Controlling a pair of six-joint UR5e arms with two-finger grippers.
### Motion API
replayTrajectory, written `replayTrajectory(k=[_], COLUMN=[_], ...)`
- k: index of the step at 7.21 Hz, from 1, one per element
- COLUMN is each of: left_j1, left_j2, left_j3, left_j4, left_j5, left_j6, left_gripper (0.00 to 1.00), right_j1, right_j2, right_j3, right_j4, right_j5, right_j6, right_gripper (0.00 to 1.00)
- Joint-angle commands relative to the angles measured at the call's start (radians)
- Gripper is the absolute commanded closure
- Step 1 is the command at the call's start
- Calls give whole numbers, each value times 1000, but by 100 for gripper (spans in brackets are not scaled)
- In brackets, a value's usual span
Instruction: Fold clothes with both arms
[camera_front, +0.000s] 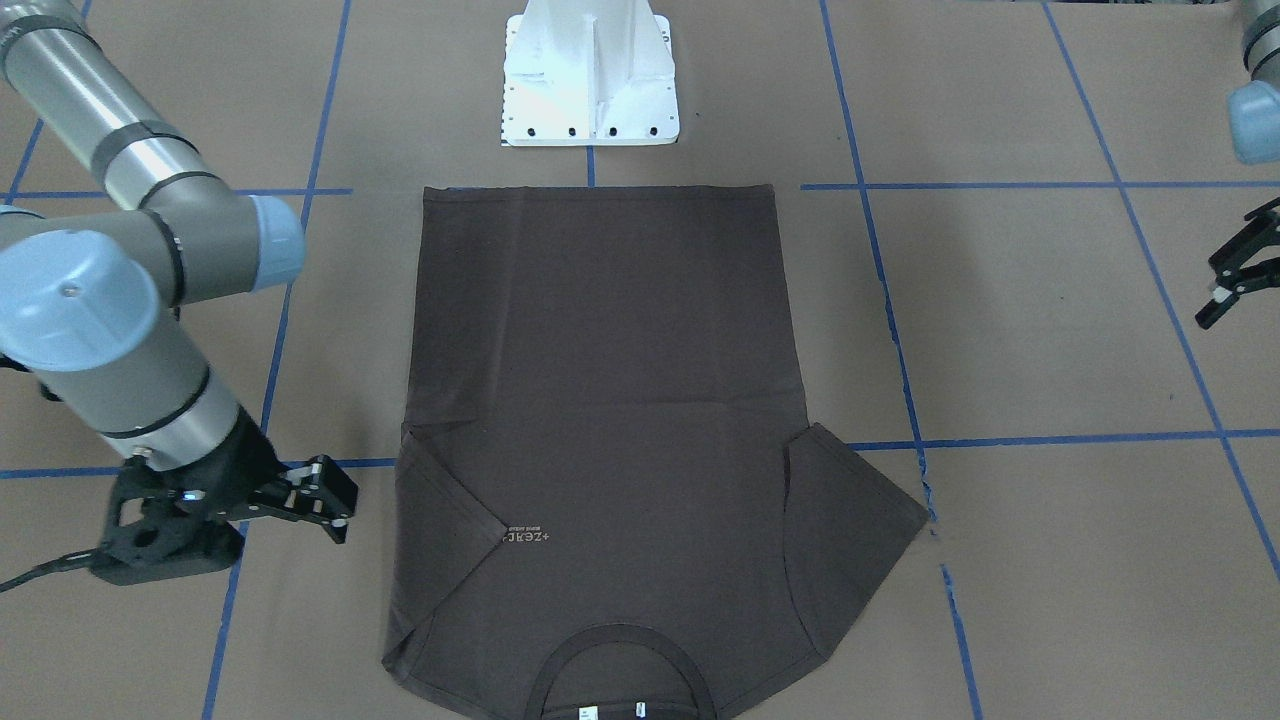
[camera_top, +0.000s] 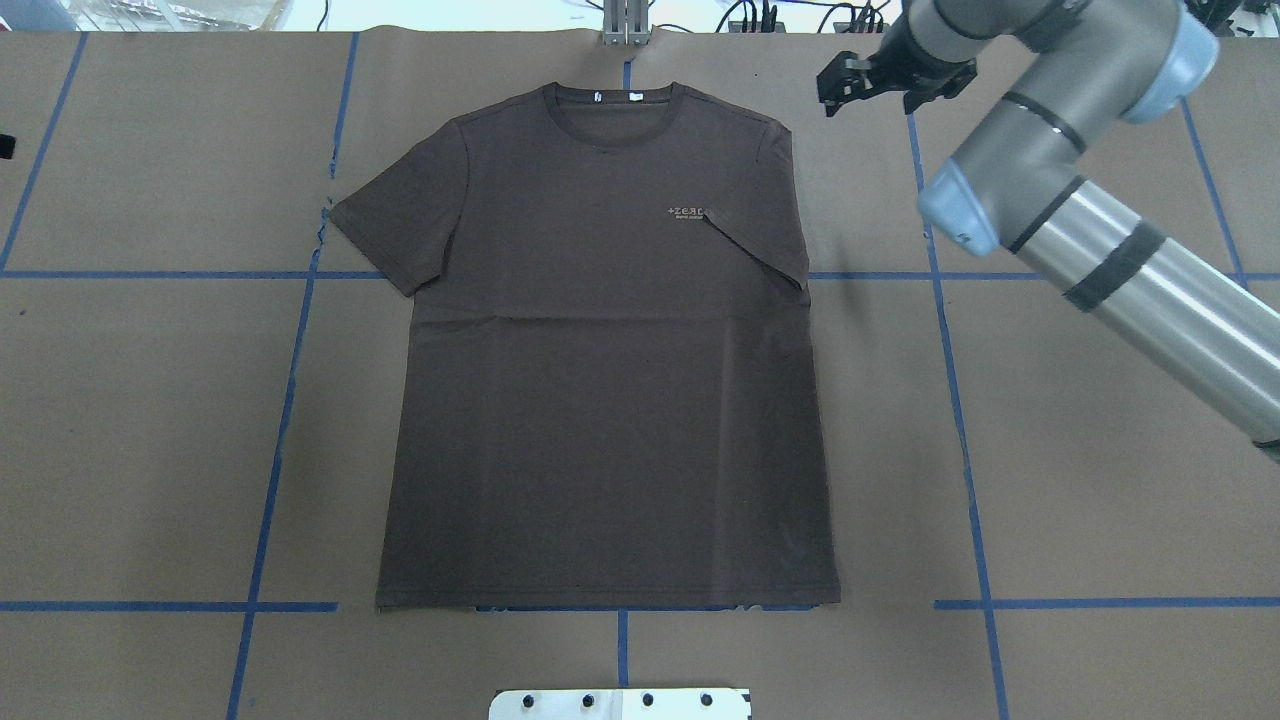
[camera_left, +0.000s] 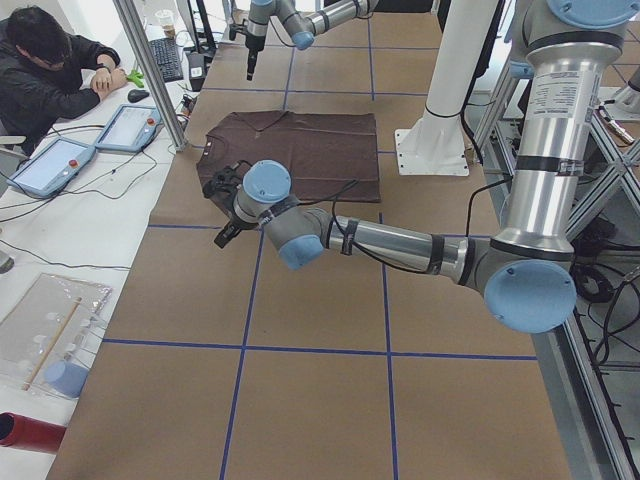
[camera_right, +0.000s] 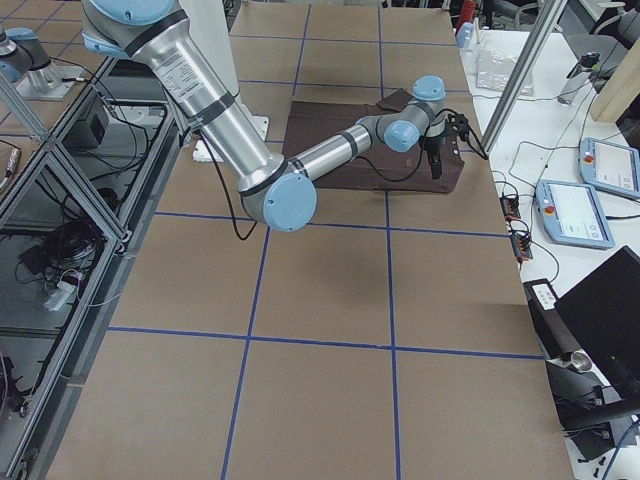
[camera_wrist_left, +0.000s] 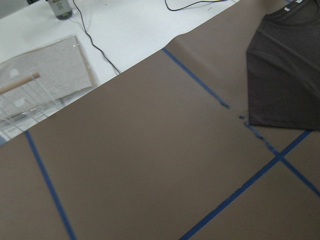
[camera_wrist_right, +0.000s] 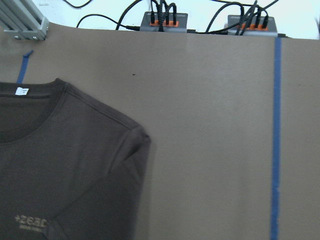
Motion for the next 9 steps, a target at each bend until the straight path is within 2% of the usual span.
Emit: replayTrajectory(k=[1, 2, 3, 5, 7, 9], left_j1=[203, 251, 288, 339, 417, 457], left_j2=[-138, -201, -251, -326, -340, -346], left_j3=[83, 156, 215, 324, 359, 393], left_j4=[-9, -14, -14, -9, -8, -11], left_j5=[176, 250, 316, 435, 535, 572], left_j6=[-324, -456, -518, -554, -597, -596], left_gripper=[20, 42, 51, 51, 51, 51], right_j1=[175, 244, 269, 269, 269, 269], right_j2=[-157, -210, -239, -241, -241, -241], right_j3=[45, 42, 45, 45, 44, 44], right_j4=[8, 7, 11, 13, 11, 13], right_j5=[165, 226, 265, 262, 259, 259], right_j6=[-302, -420, -450, -450, -450, -450], right_gripper=[0, 0, 0, 0, 0, 0])
